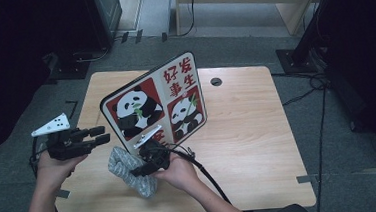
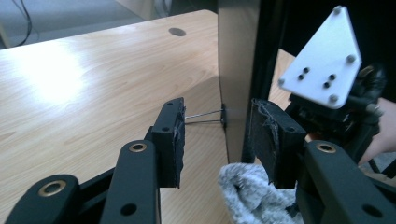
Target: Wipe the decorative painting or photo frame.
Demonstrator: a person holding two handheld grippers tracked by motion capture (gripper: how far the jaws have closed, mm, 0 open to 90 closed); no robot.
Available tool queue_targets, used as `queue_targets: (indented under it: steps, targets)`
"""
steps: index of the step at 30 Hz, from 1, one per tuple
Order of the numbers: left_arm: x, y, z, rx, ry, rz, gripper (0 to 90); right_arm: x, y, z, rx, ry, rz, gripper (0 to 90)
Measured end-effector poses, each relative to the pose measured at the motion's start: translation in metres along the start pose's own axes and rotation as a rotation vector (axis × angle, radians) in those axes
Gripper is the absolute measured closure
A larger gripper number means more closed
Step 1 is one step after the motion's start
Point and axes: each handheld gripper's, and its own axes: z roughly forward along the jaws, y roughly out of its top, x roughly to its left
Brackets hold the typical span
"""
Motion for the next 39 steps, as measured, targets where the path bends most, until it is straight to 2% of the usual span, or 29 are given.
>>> queue_targets:
  steps: [11,17,22,30,33,39]
  targets:
    - [-0.008,0.003,0.007,0.011,-0.035,0.02,55.4,-0.005,-0.007,0.005,0.012,0.008,0.014,62.5]
    - [-0.012,0.005,0.012,0.02,-0.056,0.017,56.2,-0.006,-0.011,0.008,0.016,0.013,0.024,62.5]
    - [-0.015,0.008,0.019,0.027,-0.048,0.02,57.2,-0.007,-0.012,0.009,0.014,0.014,0.021,62.5]
    - [-0.015,0.011,0.032,0.04,-0.036,0.005,63.8,-0.007,-0.013,0.009,0.014,0.013,0.012,62.4]
    - [-0.014,0.013,0.037,0.053,-0.045,-0.016,67.9,-0.006,-0.014,0.009,0.013,0.016,0.015,62.4]
    - [-0.016,0.015,0.044,0.066,-0.055,-0.005,73.9,-0.005,-0.014,0.008,0.015,0.013,0.004,62.4]
